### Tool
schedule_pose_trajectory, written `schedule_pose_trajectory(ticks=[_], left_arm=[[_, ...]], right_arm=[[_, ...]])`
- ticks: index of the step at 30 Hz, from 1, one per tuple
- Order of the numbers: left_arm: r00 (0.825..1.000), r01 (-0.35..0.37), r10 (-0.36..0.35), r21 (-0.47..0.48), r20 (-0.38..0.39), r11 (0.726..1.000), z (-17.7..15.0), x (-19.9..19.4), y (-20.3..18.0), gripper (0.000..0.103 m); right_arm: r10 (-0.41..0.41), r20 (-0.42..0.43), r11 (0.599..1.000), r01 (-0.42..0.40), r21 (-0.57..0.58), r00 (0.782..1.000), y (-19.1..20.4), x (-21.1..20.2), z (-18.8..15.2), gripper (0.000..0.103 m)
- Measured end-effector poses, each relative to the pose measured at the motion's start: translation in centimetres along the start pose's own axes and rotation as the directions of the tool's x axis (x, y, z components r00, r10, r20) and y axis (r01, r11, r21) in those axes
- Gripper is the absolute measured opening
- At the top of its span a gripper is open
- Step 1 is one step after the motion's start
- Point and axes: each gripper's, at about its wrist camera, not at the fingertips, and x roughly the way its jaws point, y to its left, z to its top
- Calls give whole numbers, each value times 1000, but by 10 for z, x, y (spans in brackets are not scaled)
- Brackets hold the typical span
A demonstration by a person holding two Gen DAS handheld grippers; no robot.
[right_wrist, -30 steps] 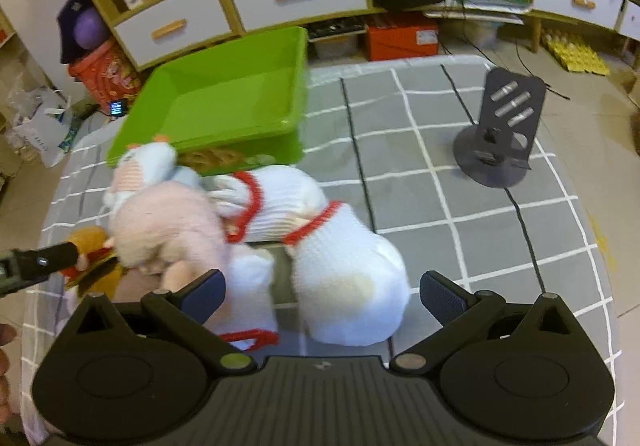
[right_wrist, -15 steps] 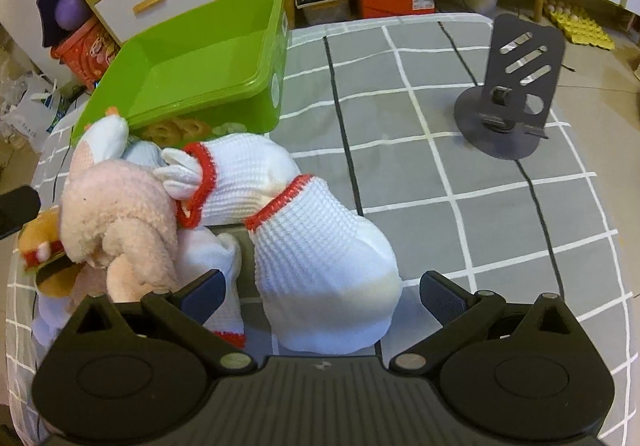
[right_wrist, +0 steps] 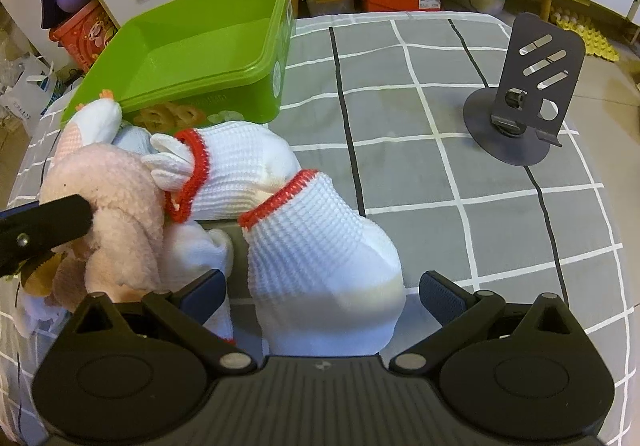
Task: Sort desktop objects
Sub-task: 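Grasp the pink fluffy plush with the left gripper while the right grasps a red-cuffed white glove, then carry the pink plush and white glove up over the green bin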
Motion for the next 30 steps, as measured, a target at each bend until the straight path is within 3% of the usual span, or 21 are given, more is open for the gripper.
schedule_pose_trajectory(ticks=[9,14,20,30], left_arm=[[1000,-18,18,-6,8,1000,0,2,1,76],[1000,-20,21,-17,17,1000,1,0,3,68],[1000,-9,10,-40,28,999,1,-4,8,61],[999,18,-15,-61,52,998,2,-13,12,58]], right_arm=[[-7,-6,1000,7,-17,1000,-1,5,0,98],[0,-13,1000,0,-22,1000,-3,8,-2,86],[0,-5,999,0,-39,1000,-1,5,-3,83],[2,28,1000,-1,-32,1000,-3,-11,-3,82]])
